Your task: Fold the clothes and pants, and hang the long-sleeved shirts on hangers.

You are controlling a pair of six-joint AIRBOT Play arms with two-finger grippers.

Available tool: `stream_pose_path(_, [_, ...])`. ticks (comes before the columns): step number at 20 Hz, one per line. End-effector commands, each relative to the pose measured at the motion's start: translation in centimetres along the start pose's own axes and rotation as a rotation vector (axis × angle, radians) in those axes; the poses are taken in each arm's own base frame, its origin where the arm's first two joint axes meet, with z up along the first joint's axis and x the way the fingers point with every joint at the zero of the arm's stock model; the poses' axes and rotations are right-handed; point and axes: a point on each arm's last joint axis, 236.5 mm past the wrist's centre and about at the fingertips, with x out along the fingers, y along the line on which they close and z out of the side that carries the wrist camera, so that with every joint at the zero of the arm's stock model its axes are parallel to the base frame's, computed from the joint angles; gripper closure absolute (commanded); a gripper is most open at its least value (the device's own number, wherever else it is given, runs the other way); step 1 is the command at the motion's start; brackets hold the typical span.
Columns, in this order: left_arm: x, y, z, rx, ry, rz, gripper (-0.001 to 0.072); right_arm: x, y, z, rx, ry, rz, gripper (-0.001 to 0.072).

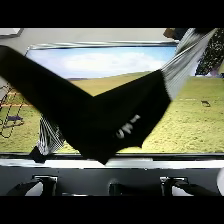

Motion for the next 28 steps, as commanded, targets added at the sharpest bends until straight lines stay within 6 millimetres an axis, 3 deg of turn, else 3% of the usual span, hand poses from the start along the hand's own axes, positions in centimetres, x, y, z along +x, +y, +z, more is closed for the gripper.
stream_pose_path(1, [13.0, 3.6, -6.2, -0.056, 0.122, 0.030, 0.0688, 11.4, -0.5, -10.3, 0.032, 0.282, -0.071, 0.0676])
stream_pose_path(3, [18.3, 5.1, -11.7, -0.089, 0.242, 0.050, 0.0688, 15.3, -0.7, -15.7, 0.033, 0.412, -0.094, 0.0675])
stream_pose_path(4, [19.9, 5.6, -14.2, -0.119, 0.289, 0.060, 0.0687, 16.7, -0.8, -18.3, 0.034, 0.474, -0.100, 0.0675])
stream_pose_path(6, [21.6, 6.2, -18.1, -0.182, 0.370, 0.078, 0.0685, 17.6, -0.7, -21.9, 0.028, 0.574, -0.098, 0.0674])
stream_pose_path(7, [21.7, 6.2, -19.1, -0.197, 0.400, 0.080, 0.0671, 17.5, -0.7, -22.5, 0.011, 0.599, -0.096, 0.0648])
stream_pose_path(8, [21.4, 6.2, -19.3, -0.197, 0.419, 0.081, 0.0497, 16.9, -0.9, -22.5, -0.039, 0.617, -0.088, 0.0534])
stream_pose_path(9, [20.5, 6.1, -18.9, -0.198, 0.438, 0.081, 0.0118, 16.1, -1.0, -22.3, -0.124, 0.635, -0.059, 0.0338])
stream_pose_path(10, [19.1, 6.2, -18.3, -0.195, 0.462, 0.083, -0.0013, 15.2, -1.2, -21.5, -0.095, 0.637, -0.026, 0.0196])
stream_pose_path(11, [17.5, 6.4, -17.6, -0.193, 0.486, 0.085, -0.0013, 14.1, -1.5, -20.6, -0.090, 0.638, 0.014, 0.0146])
stream_pose_path(13, [13.6, 6.7, -16.0, -0.198, 0.537, 0.095, -0.0013, 11.9, -3.3, -19.2, -0.053, 0.649, 0.060, 0.0147])
stream_pose_path(16, [7.4, 8.0, -16.2, -0.123, 0.627, 0.149, -0.0013, 8.3, -5.0, -21.3, 0.125, 0.767, 0.178, 0.0146])
stream_pose_path(18, [3.9, 8.9, -19.6, -0.151, 0.658, 0.187, -0.0013, 6.3, -4.5, -25.5, 0.223, 0.875, 0.247, 0.0146])
stream_pose_path(21, [0.3, 9.0, -27.0, -0.306, 0.674, 0.192, -0.0013, 4.3, -1.5, -32.9, 0.291, 1.004, 0.322, 0.0144])
stream_pose_path(23, [-1.3, 8.3, -31.4, -0.406, 0.699, 0.161, -0.0013, 3.7, 0.1, -37.4, 0.285, 1.074, 0.325, 0.0046])
stream_pose_path(26, [-3.1, 7.8, -36.5, -0.450, 0.791, 0.159, -0.0013, 3.4, 2.4, -42.0, 0.241, 1.114, 0.328, 0.0046])
stream_pose_path(28, [-3.5, 7.5, -38.4, -0.448, 0.830, 0.167, -0.0013, 3.6, 3.4, -44.0, 0.234, 1.104, 0.313, 0.0048])
